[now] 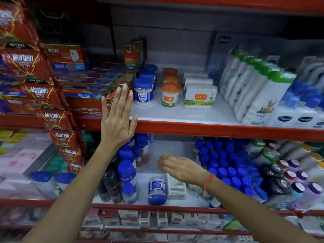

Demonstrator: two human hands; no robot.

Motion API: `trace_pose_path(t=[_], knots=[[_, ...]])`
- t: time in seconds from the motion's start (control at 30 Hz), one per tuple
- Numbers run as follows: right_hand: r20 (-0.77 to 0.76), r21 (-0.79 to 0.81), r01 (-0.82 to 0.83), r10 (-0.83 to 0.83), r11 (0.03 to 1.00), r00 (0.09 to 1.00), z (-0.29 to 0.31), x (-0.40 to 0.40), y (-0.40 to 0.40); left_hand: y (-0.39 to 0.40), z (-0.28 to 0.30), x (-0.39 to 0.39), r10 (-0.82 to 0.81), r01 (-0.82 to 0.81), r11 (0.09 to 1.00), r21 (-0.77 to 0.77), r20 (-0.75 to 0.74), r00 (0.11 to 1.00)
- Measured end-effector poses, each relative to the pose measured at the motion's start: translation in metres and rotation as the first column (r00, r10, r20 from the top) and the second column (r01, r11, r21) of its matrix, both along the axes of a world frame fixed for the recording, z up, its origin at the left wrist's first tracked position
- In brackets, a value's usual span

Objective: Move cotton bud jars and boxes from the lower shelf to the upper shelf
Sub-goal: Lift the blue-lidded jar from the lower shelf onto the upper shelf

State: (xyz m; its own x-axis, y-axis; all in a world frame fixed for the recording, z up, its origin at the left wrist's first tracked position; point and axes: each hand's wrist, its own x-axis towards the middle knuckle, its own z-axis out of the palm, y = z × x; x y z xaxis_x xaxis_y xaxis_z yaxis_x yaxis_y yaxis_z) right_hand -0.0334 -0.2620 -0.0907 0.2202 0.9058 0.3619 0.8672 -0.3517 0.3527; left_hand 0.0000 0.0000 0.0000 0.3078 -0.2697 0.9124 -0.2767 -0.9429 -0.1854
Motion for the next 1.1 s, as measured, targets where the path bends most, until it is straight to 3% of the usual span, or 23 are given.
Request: trace_pose_path(t=[0.13, 0.37, 0.6, 0.77, 0.83, 0.93, 1.0, 1.1], knots=[[-0.117, -0.172, 0.019, -0.040, 0.985, 0.992, -0.040, 0.011, 0.006, -0.003, -0.012, 0.015, 0.132, -0.132, 0.991, 0.004, -0.091, 0.987], [-0.232, -0.357, -0.116, 0.032, 0.927, 0.972, -0.077, 0.018, 0.023, 0.001, -0.029, 0.029, 0.145, -0.145, 0.989, 0.029, 0.019, 0.989], [-0.415, -0.338, -0.132, -0.022, 0.932, 0.910, -0.103, 0.022, 0.035, 0.001, -0.034, 0.036, 0.137, -0.142, 0.989, 0.041, 0.105, 0.985], [-0.310, -0.313, -0.155, 0.053, 0.937, 0.949, -0.122, 0.022, 0.045, 0.003, -0.038, 0.037, 0.150, -0.156, 0.986, 0.053, 0.113, 0.982], [-0.340, -0.255, -0.124, 0.031, 0.959, 0.940, -0.121, 0.022, 0.044, 0.003, -0.038, 0.037, 0.159, -0.167, 0.984, 0.057, 0.117, 0.980], [-0.520, -0.135, 0.030, -0.097, 0.990, 0.848, -0.106, 0.021, 0.036, 0.003, -0.039, 0.037, 0.165, -0.173, 0.983, 0.065, 0.120, 0.979], [-0.694, 0.016, 0.204, -0.136, 0.979, 0.707, -0.087, 0.013, 0.032, 0.004, -0.039, 0.037, 0.171, -0.181, 0.981, 0.071, 0.123, 0.978], [-0.877, 0.242, 0.482, -0.024, 0.842, 0.481, -0.046, 0.000, 0.030, 0.005, -0.041, 0.037, 0.182, -0.190, 0.979, 0.071, 0.115, 0.977]])
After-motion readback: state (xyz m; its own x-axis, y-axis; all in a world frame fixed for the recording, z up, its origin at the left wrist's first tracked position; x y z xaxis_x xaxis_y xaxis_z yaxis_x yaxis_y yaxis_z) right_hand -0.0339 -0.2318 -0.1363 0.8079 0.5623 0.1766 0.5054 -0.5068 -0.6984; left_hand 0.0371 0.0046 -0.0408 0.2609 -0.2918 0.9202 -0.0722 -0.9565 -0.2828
